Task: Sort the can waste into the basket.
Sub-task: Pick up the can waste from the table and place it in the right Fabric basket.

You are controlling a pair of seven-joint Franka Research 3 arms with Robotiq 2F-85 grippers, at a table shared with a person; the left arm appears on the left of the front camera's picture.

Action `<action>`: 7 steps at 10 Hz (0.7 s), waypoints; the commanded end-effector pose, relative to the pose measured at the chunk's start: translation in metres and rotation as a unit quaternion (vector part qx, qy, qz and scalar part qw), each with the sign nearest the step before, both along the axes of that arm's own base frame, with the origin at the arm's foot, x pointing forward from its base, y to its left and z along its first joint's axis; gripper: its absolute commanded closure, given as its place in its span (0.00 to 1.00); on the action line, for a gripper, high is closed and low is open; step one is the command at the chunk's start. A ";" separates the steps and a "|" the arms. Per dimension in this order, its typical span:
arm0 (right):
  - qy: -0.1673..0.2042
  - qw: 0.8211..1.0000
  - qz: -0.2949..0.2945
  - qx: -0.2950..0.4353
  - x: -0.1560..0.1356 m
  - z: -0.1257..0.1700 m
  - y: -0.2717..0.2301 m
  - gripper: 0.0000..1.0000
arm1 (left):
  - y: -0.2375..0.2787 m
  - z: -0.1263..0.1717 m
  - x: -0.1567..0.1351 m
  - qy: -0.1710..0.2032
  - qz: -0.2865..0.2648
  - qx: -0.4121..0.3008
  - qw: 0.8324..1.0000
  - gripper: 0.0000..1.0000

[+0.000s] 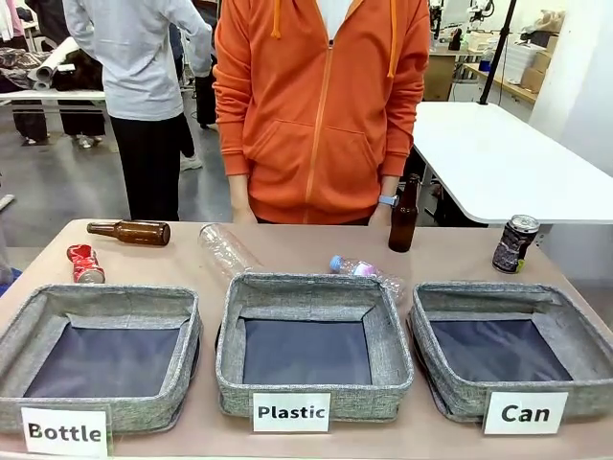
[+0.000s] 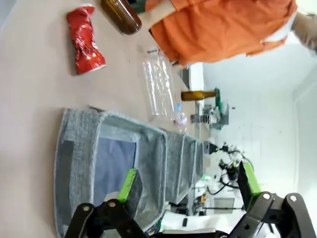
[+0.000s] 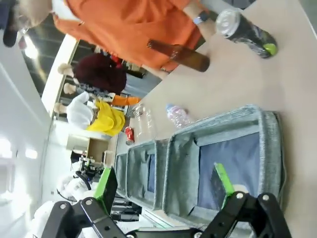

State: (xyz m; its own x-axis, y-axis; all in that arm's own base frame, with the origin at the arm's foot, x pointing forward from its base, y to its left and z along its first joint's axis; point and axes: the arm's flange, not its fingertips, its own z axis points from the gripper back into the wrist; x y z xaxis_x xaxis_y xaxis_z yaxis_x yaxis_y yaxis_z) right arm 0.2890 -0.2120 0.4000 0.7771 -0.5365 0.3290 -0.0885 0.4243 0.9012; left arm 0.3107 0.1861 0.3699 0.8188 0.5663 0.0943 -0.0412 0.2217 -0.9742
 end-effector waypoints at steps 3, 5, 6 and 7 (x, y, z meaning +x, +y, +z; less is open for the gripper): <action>0.000 1.000 0.000 0.000 0.000 0.000 0.000 0.00 | 0.000 0.000 0.000 0.000 0.000 0.000 1.000 0.00; 0.000 1.000 0.000 0.000 0.000 0.000 0.000 0.00 | 0.000 0.000 0.000 0.000 0.000 0.000 1.000 0.00; 0.000 1.000 0.000 0.000 0.000 0.000 0.000 0.00 | 0.000 0.000 0.000 0.000 0.000 0.000 1.000 0.00; 0.000 1.000 0.000 0.000 0.000 0.000 0.000 0.00 | 0.000 0.000 0.000 0.000 0.000 0.000 1.000 0.00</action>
State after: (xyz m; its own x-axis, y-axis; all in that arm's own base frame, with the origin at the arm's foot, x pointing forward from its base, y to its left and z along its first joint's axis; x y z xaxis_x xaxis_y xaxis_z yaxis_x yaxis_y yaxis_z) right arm 0.2850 -0.2103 0.4017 0.7907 -0.5339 0.2995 -0.0549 0.4254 0.9033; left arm 0.3118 0.1856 0.3691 0.8117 0.5783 0.0818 -0.0561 0.2166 -0.9746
